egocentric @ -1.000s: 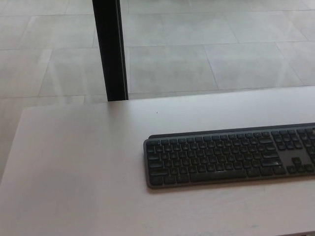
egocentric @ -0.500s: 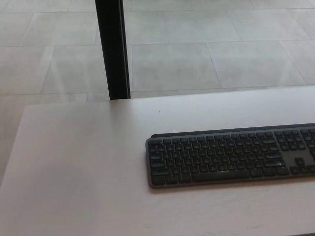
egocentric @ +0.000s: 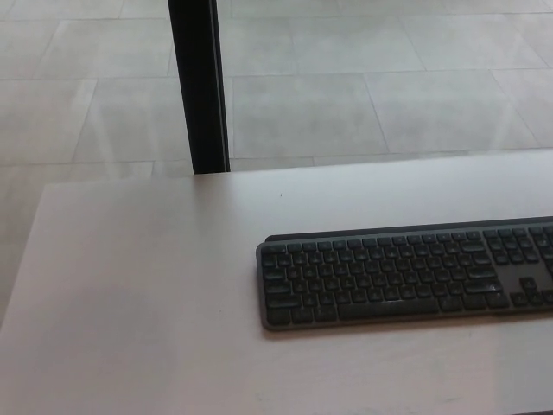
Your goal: The robot uses its right fingers to click on the space key of the black keyboard placed on the center of the white desk.
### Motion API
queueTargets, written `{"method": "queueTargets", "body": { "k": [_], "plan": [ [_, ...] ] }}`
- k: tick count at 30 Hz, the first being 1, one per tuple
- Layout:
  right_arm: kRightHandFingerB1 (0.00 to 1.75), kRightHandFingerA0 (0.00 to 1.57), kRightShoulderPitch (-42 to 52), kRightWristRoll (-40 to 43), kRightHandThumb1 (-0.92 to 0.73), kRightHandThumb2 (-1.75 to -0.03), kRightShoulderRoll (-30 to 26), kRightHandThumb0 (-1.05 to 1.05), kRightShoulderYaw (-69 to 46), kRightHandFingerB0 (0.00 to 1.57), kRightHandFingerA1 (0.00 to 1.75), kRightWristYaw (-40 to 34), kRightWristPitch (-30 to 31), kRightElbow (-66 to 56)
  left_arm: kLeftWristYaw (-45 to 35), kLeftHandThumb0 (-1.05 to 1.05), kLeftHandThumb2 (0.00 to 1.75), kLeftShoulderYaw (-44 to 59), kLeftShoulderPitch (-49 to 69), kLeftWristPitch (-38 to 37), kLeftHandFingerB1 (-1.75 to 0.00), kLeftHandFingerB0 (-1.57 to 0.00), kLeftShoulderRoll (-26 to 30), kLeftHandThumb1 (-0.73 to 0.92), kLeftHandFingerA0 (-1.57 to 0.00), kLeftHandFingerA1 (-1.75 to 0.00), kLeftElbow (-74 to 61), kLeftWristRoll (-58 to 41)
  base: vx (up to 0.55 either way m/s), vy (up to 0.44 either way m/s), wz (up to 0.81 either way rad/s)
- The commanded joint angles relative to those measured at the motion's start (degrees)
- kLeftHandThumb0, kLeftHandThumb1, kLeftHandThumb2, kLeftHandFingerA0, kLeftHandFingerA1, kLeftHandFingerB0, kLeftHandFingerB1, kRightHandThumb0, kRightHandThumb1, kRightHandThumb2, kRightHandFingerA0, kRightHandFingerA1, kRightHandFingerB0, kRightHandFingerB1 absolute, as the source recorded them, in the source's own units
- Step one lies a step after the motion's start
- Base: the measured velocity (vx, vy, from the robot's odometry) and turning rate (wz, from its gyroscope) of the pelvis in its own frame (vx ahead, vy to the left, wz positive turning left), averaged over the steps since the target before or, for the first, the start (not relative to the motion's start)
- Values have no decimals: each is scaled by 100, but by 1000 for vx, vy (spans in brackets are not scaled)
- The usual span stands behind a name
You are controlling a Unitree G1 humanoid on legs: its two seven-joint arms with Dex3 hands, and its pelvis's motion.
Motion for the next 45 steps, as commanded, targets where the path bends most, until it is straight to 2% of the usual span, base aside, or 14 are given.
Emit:
{"method": "queueTargets", "body": {
  "k": [1,2,3,9,13,17,20,26,28,29,31,35,38,45],
  "plan": [
    [60,85,865,-898,-45,-81,218,-37,1217,60,75,677,-458,-292,24,-51,61,-50,28,-101,-54,-55,166,71,-70,-69,34,-102,0,0,0],
    [60,84,930,-973,-46,-82,220,-40,1339,61,74,665,-524,-242,16,-51,61,-56,34,-107,-54,-55,172,71,-69,-70,36,-104,0,0,0],
    [46,92,962,-1006,-55,-57,238,-33,1420,66,72,643,-575,-180,4,-51,61,-49,40,-131,-56,-56,169,70,-69,-71,31,-118,0,0,0],
    [45,95,983,-1241,-59,-58,175,-35,1742,68,75,742,-1122,208,-6,-50,61,3,3,-105,-55,-58,189,70,-69,-68,60,-196,0,0,0],
    [44,93,1043,-1418,-59,-58,146,-38,1913,70,76,872,-1428,371,62,-52,61,-114,57,-173,-57,-62,186,70,-75,-70,40,-98,0,0,0],
    [44,93,1049,-1629,-60,-58,40,-40,2112,70,79,1087,-1878,644,13,-52,61,-114,61,-150,-54,-56,176,71,-71,-68,44,-142,0,0,0],
    [43,96,954,-2295,-60,-59,-311,-44,2616,71,76,1155,-2192,929,30,-51,61,-104,54,-116,-54,-58,209,70,-71,-67,70,-153,0,0,0],
    [43,95,771,-2754,-58,-58,-494,-43,3065,72,88,1104,-2225,1029,-112,-50,61,-56,54,-157,-57,-58,175,71,-67,-71,11,-231,0,0,0],
    [43,94,748,-2823,-58,-58,-505,-45,3152,72,94,1092,-2183,1046,-20,-51,61,-84,40,-151,-57,-58,176,71,-70,-70,7,-193,0,0,0],
    [42,89,699,-3037,-61,-58,-551,-48,3336,70,96,1101,-2134,1078,-23,-51,61,-112,52,-179,-55,-57,180,71,-71,-69,25,-160,0,0,0],
    [42,91,673,-3322,-62,-59,-609,-52,3516,70,89,996,-2030,1040,1,-52,61,-130,42,-187,-56,-60,187,71,-73,-70,22,-144,0,0,0],
    [43,90,584,-3703,-60,-58,-713,-47,3806,70,85,784,-2392,1225,-7,-51,61,-119,17,-177,-56,-62,192,71,-71,-71,42,-168,0,0,0],
    [43,91,442,-3990,-60,-58,-746,-47,3996,70,90,589,-2508,1386,-31,-50,61,-102,31,-159,-56,-58,189,71,-70,-70,21,-198,0,0,0],
    [46,93,130,-4959,-64,-60,-937,-52,4568,67,87,378,-1937,1357,-75,-50,61,-155,105,-207,-57,-58,161,72,-71,-70,13,-168,0,0,0]
  ]
}}
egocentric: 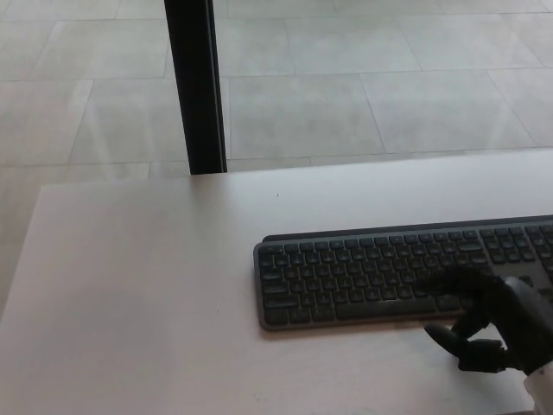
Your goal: The robot uses its right fingers to click on the space key of the black keyboard placed on the center of the white desk.
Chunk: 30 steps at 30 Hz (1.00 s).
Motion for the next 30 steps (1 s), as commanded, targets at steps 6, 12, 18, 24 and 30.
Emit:
{"method": "queueTargets", "body": {
  "k": [6,12,18,24,30],
  "plan": [
    [50,92,-757,-2137,-63,-61,-392,-55,951,66,140,-181,546,249,-31,-50,61,-21,97,-138,-57,-59,96,72,-71,-70,31,-102,0,0,0],
    [50,97,-1084,-2444,-64,-61,-359,-55,1225,66,134,110,1082,400,-46,-51,62,-78,132,-156,-55,-58,104,73,-71,-67,8,-52,0,0,0],
    [62,106,-1262,-2555,-46,-85,-276,-58,1388,62,133,141,1339,573,-82,-52,62,-71,92,-130,-57,-60,124,73,-73,-73,39,-77,0,0,0],
    [51,93,-1204,-2708,-64,-59,-240,-51,1556,65,160,319,1458,414,-58,-52,61,-90,80,-211,-56,-60,113,72,-72,-71,29,-87,0,0,0],
    [53,96,-1202,-3057,-65,-60,-278,-49,1780,64,158,201,1348,456,-142,-53,62,-83,51,-166,-55,-59,140,73,-70,-70,31,-164,0,0,0]
  ]
}}
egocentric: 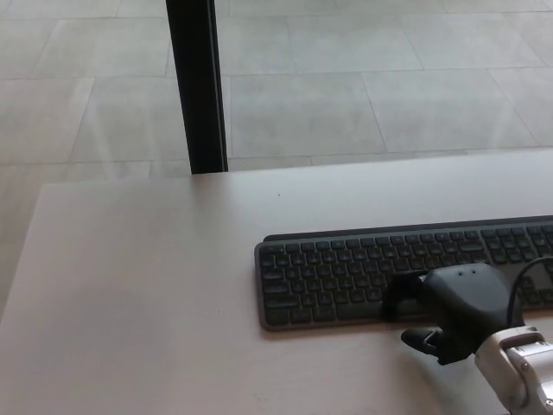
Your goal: The robot uses its right fingers to click on the space key of the black keyboard placed on the center of the white desk.
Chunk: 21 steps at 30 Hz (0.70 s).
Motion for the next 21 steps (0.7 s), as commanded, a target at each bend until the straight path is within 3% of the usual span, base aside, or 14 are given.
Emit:
{"method": "queueTargets", "body": {
  "k": [1,13,21],
  "plan": [
    [54,94,-31,-694,-66,-61,-177,-51,207,62,158,61,138,68,-75,-53,61,-12,20,-169,-56,-60,138,72,-72,-71,16,-83,0,0,0],
    [56,85,245,-998,-68,-61,-202,-52,215,61,157,-90,64,-269,4,-52,62,-63,-44,-149,-57,-62,160,73,-73,-70,19,-91,0,0,0],
    [54,87,354,-1194,-66,-60,-123,-52,266,64,159,-234,74,-50,-44,-52,62,-85,-90,-148,-56,-60,178,73,-71,-73,-6,-153,0,0,0]
  ]
}}
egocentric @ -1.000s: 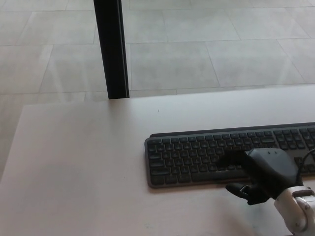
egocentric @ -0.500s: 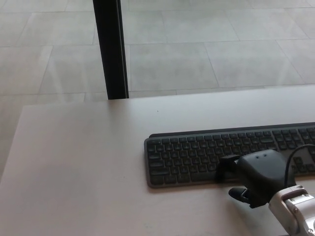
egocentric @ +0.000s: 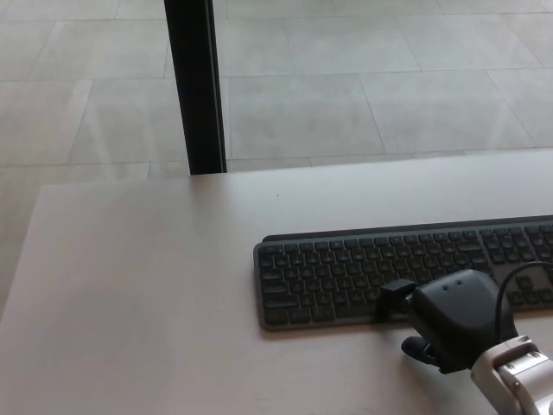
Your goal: The robot uses its right fingers to click on the space key of the black keyboard placed on the center of the white desk.
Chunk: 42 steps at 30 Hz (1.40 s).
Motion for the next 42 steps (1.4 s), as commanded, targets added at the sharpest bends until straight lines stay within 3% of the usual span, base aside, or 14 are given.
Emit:
{"method": "queueTargets", "body": {
  "k": [1,3,9,14,15,23,34,37,38,39,40,41,42],
  "plan": [
    [54,87,136,-294,-66,-60,-23,-52,89,64,159,-3,29,230,-18,-52,62,48,-56,-98,-56,-60,148,73,-71,-73,0,-116,0,0,0],
    [52,79,209,-449,-69,-67,-67,-50,209,60,157,154,101,198,94,-53,61,-18,-132,-82,-56,-59,175,72,-71,-70,0,-47,0,0,0],
    [51,87,489,-480,-69,-61,-72,-49,337,63,156,76,-8,54,84,-53,62,-87,-116,-182,-56,-59,191,74,-72,-66,37,10,0,0,0],
    [53,83,450,-524,-68,-67,-37,-50,338,61,159,9,31,199,94,-54,61,-87,-125,-169,-56,-61,174,72,-75,-70,56,-30,0,0,0],
    [51,86,422,-441,-69,-61,-30,-48,294,60,158,37,-15,236,108,-55,61,-88,-128,-176,-59,-65,180,72,-77,-73,54,-30,0,0,0],
    [51,87,358,-419,-69,-61,-111,-48,183,61,159,143,-9,229,75,-53,62,-72,-95,-227,-58,-63,153,73,-73,-71,31,-56,0,0,0],
    [49,79,232,-345,-68,-66,-120,-50,-22,59,156,359,-21,116,35,-53,62,-37,-77,-144,-57,-58,145,74,-71,-70,31,-113,0,0,0],
    [49,86,194,-171,-68,-60,-106,-50,-160,61,156,327,-169,179,54,-52,62,2,-85,-127,-56,-61,141,73,-72,-69,40,-150,0,0,0],
    [50,93,185,238,-60,-64,-7,-51,-509,67,155,322,-181,88,140,-54,62,-64,-91,-99,-55,-62,158,73,-76,-69,58,-69,0,0,0],
    [61,106,155,362,-49,-86,27,-60,-683,59,133,576,-60,-22,110,-54,62,-61,-71,-138,-56,-62,153,73,-74,-69,62,-71,0,0,0],
    [61,106,178,346,-49,-86,38,-60,-710,59,133,595,-73,-32,108,-54,62,-62,-61,-140,-56,-62,152,73,-74,-69,63,-70,0,0,0],
    [48,97,188,545,-64,-61,90,-53,-877,65,138,825,17,-139,85,-53,62,-55,-47,-150,-57,-62,146,73,-73,-69,57,-82,0,0,0],
    [47,95,195,692,-66,-61,129,-54,-1032,66,127,1003,93,-259,75,-53,62,-60,-32,-171,-57,-63,141,74,-74,-69,57,-76,0,0,0]
  ]
}}
